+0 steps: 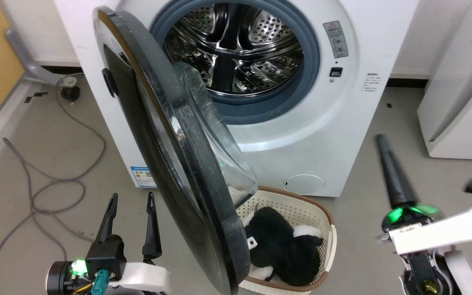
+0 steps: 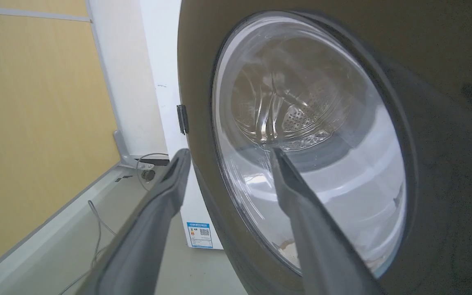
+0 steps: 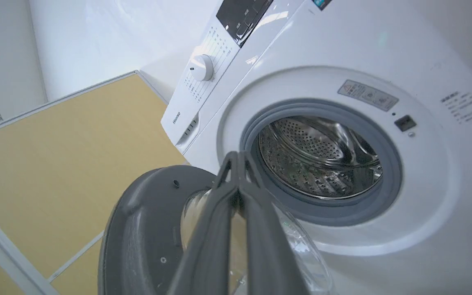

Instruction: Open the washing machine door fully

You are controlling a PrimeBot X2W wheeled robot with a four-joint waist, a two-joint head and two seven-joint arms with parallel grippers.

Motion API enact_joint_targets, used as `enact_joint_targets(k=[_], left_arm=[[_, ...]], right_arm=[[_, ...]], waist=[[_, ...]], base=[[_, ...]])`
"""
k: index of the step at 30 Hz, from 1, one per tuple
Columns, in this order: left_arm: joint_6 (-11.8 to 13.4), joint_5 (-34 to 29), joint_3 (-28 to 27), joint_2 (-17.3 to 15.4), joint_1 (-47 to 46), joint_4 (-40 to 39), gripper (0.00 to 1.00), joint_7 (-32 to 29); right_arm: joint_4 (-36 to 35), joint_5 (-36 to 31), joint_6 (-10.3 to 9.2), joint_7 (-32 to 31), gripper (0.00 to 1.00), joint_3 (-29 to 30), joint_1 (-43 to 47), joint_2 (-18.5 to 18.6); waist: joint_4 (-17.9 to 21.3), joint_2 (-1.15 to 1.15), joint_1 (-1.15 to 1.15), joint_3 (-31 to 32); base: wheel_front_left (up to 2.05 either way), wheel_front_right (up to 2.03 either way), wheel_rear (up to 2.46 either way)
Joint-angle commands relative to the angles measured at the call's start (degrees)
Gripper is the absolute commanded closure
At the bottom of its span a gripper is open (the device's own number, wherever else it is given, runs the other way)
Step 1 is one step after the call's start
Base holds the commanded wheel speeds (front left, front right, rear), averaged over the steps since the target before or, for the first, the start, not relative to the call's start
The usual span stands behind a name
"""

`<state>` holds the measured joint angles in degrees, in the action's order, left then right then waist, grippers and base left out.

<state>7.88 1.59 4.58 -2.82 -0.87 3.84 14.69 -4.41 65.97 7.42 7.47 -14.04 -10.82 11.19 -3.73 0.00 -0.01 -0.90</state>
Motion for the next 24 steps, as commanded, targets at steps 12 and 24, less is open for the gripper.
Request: enact_joint_targets(k=[12, 24], left_arm=[[-0.27, -0.67, -0.86, -0.08, 1.05, -0.46, 0.0, 0.3], [-0.18, -0.5, -0.66, -0.07, 1.08, -0.47, 0.0, 0.3]], right_arm=[[-3.13, -42.1, 0.07, 7.51, 1.0, 13.38, 3.94, -2.72], [-0.04, -59.09, 0.07, 7.53, 1.0, 17.17, 11.11, -7.76]], waist=[[1.34, 0.0, 0.01, 0.12], [1.04, 0.0, 0.01, -0.03]], base=[[0.0, 0.0, 0.0], [0.0, 0.0, 0.0]])
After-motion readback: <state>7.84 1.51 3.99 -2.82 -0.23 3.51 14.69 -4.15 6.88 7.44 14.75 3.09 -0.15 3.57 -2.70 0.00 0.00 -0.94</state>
